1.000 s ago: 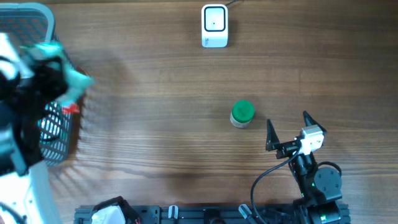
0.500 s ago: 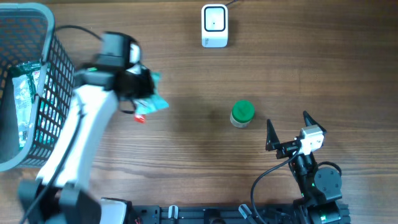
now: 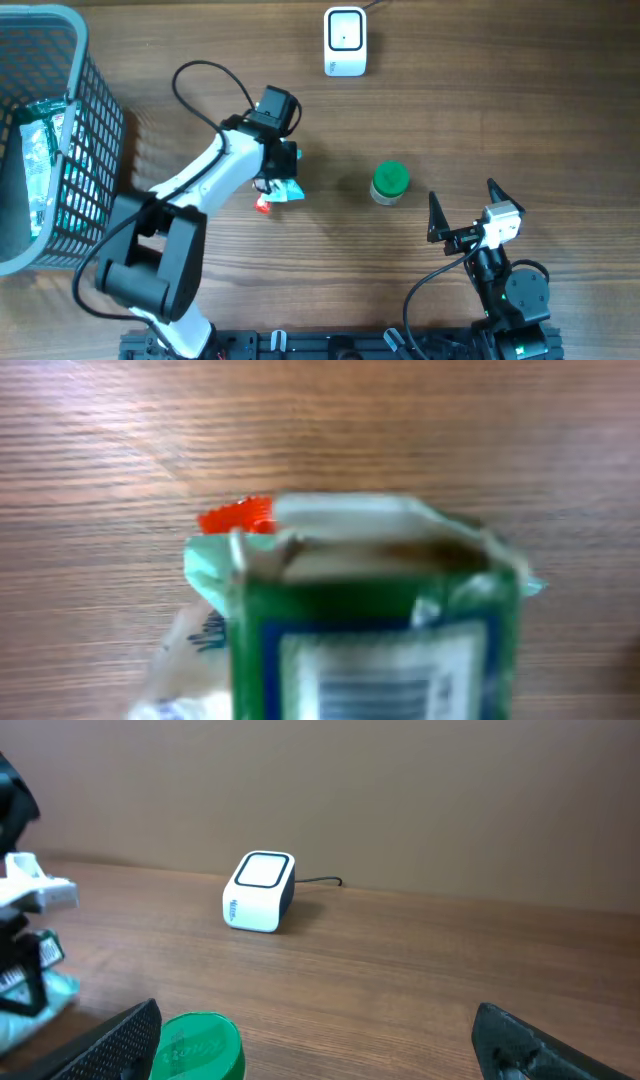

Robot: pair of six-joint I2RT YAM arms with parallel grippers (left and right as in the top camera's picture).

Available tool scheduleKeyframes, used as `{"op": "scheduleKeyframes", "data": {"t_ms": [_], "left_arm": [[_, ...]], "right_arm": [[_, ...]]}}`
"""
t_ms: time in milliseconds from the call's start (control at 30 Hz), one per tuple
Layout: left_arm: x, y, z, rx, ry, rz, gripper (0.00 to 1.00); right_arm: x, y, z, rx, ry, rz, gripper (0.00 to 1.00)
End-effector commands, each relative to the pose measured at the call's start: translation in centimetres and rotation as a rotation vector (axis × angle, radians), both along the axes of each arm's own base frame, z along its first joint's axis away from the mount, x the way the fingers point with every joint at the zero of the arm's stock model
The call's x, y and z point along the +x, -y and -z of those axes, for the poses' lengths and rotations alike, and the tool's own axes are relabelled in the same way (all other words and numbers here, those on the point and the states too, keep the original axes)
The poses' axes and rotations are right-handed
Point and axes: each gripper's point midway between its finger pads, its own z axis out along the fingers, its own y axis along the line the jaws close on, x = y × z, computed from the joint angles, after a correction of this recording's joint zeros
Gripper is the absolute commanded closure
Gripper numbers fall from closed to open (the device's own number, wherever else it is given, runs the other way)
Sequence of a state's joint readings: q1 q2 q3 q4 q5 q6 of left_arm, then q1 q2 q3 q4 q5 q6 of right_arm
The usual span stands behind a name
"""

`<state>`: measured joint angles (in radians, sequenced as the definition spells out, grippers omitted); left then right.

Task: Scan the item barcode
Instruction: 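Lift the package out and place it on the table center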

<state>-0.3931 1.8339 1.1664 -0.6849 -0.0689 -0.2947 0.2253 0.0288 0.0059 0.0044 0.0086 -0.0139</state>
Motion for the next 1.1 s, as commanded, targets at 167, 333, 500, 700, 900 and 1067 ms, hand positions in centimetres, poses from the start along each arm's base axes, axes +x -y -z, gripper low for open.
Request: {"op": "scheduleKeyframes", "data": {"t_ms": [167, 333, 500, 700, 900, 1067], "left_arm": [[-0.2, -0.6, 0.7, 0.040, -0.007, 0.000, 0.15], [1.2, -0.3, -2.1, 0.025, 0.058, 0.037, 0.01], [1.4, -0.3, -6.0, 0.006, 0.112, 0.038, 0.00], [0.2, -0.8, -7.3, 0.010, 0.099, 0.039, 0.73], [-0.3, -1.0, -7.0, 0.030, 0.075, 0.077, 0.00], [-0.6, -1.2, -7.0, 0.046, 0.064, 0.120, 0.96]], "right_arm": [[0.1, 0.4, 0.0, -0.012, 0.004, 0.020, 0.00], [0.1, 0.4, 0.0, -0.012, 0.005, 0.020, 0.00], [0.1, 0.4, 0.0, -0.011, 0.004, 0.021, 0.00], [0.1, 0.4, 0.0, -0.011, 0.004, 0.020, 0.00], [0.1, 0.4, 0.0, -0.011, 0.004, 0.021, 0.00], [0.1, 0.4, 0.0, -0.012, 0.004, 0.021, 0.00]]}}
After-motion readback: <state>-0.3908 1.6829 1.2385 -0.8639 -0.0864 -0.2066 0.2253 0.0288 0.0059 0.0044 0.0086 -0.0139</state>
